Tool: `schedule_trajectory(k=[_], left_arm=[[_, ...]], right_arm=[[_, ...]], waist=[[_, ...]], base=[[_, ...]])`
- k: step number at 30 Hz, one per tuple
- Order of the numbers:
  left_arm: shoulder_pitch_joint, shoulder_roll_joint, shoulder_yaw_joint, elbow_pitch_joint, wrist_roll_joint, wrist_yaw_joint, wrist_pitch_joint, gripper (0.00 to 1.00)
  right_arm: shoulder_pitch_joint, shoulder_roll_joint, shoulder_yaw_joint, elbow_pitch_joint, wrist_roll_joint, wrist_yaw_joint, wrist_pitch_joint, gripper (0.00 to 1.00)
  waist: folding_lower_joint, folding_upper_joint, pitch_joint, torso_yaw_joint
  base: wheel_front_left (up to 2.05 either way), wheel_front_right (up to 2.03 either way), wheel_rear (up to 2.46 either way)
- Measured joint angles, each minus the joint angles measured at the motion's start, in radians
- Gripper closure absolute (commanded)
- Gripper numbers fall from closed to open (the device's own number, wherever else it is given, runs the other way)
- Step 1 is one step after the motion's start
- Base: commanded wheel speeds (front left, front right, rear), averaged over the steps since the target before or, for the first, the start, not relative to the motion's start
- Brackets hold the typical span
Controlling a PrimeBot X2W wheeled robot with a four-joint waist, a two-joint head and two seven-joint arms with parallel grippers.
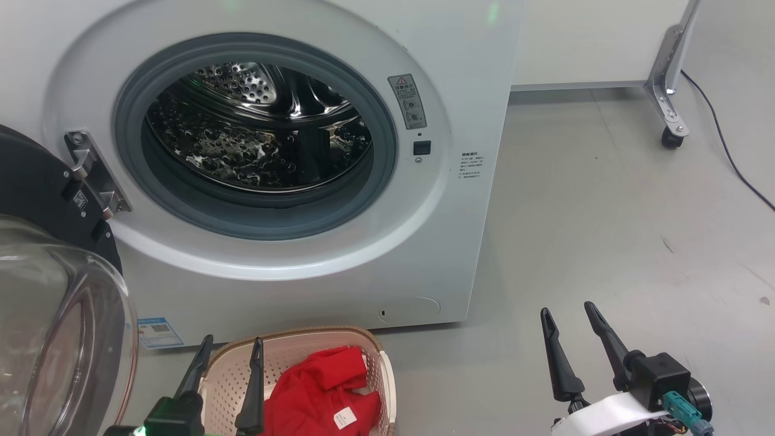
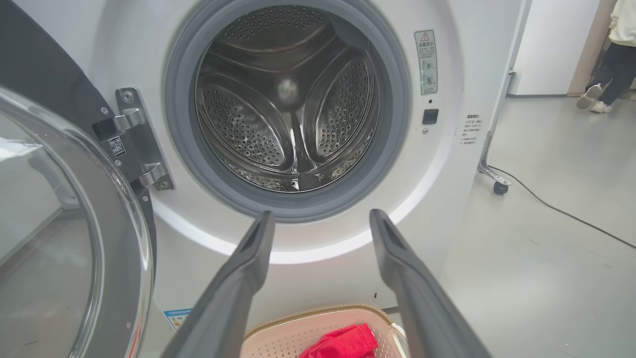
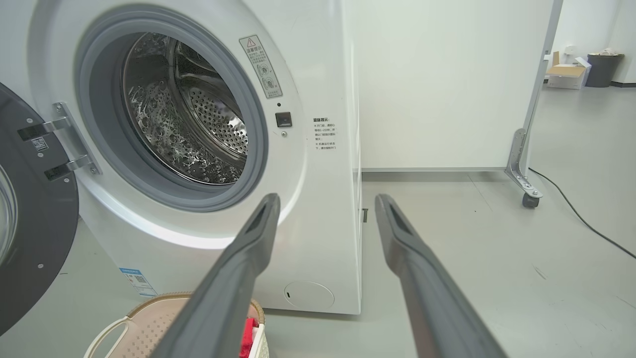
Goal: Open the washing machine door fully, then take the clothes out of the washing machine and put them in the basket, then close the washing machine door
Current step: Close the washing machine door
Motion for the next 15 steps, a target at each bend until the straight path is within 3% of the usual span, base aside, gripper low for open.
schedule_trajectory(k=[15], left_arm=[[0.004,0.002,-0.007,-0.032,0.002,0.007,0.016,0.00]], right_arm=[[0.000,0.000,0.002,-0.006,0.000,-0.006,0.000,0.00]], waist=[[0.0000,0.0000,0.006,0.003]], base=[[-1.04,1.04,0.00]])
